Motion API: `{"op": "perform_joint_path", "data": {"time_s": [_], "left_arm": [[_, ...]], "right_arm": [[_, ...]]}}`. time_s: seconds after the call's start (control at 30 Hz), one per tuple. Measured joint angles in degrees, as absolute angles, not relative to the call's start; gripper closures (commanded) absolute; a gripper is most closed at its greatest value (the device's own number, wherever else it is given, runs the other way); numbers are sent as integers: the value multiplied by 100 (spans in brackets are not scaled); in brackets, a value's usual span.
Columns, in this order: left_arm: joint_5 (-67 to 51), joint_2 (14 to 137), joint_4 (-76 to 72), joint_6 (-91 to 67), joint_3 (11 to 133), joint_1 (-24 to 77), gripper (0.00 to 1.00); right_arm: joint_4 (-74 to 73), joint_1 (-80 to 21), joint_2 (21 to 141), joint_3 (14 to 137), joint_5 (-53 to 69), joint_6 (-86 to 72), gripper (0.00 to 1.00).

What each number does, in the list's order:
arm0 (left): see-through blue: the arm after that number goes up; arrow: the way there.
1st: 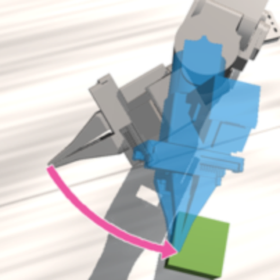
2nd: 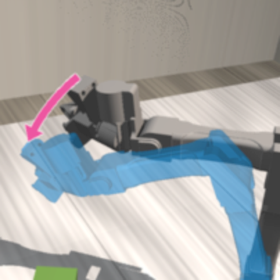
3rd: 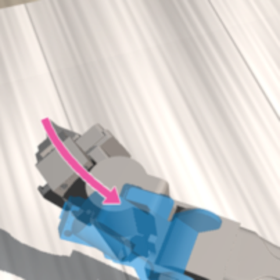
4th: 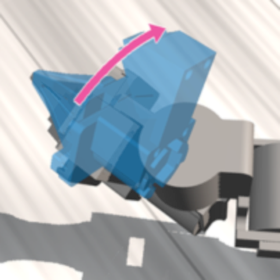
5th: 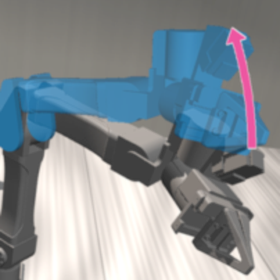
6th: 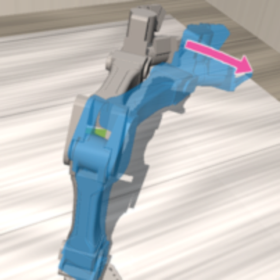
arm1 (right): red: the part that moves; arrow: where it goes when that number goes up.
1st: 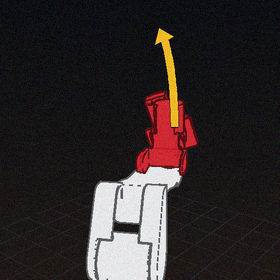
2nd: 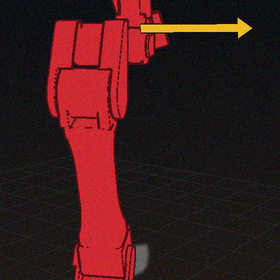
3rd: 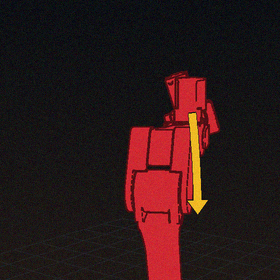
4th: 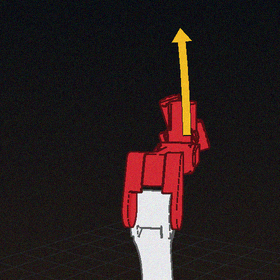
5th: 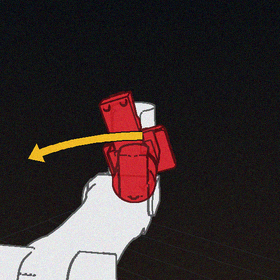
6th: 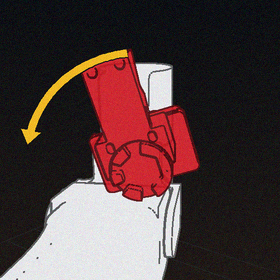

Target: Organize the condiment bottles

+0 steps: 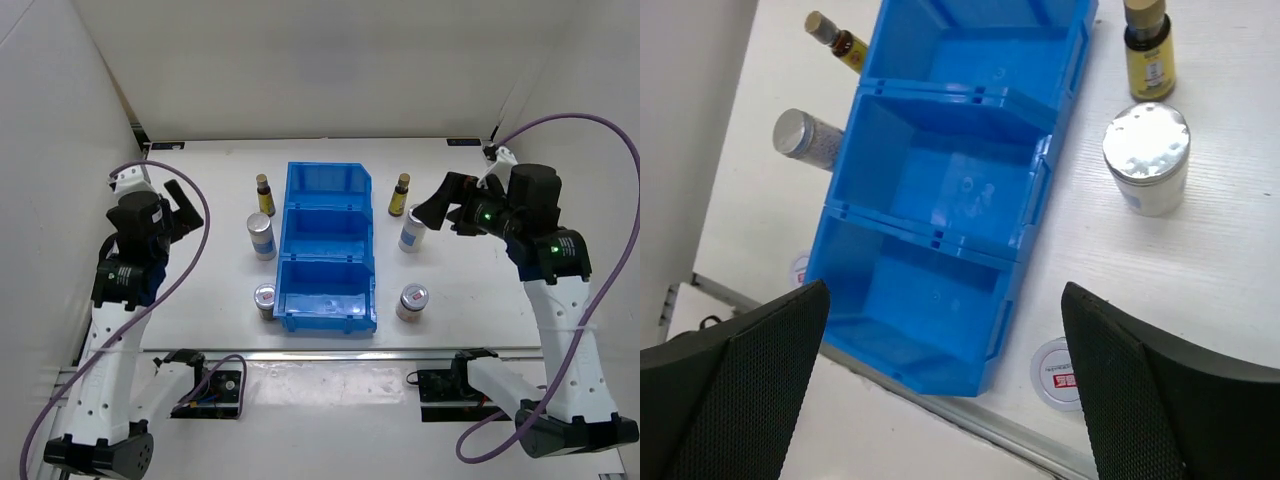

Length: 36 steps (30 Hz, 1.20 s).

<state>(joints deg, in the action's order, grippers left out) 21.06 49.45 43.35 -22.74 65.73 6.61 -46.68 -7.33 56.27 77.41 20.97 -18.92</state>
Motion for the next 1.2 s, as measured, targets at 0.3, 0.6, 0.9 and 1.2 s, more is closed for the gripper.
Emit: {"op": "perform_joint_path", "data": {"time_s": [0.3,0.6,0.9,1.2], "left_arm": [[969,4178,4414,-1962,5736,670,0],[921,3970,4801,-2130,5288,926,0],[934,3970,4801,-2211,5288,926,0],[965,3970,4801,-2213,5288,926,0]], "right_arm": [[-5376,-845,5846,7087,923,-2084,0],[-5988,-1133,5929,6160,-12,-2477,0],[-6010,-2237,6818,5913,-764,-3393,0],[-5835,-2851,7358,5249,-965,-4237,16]]}}
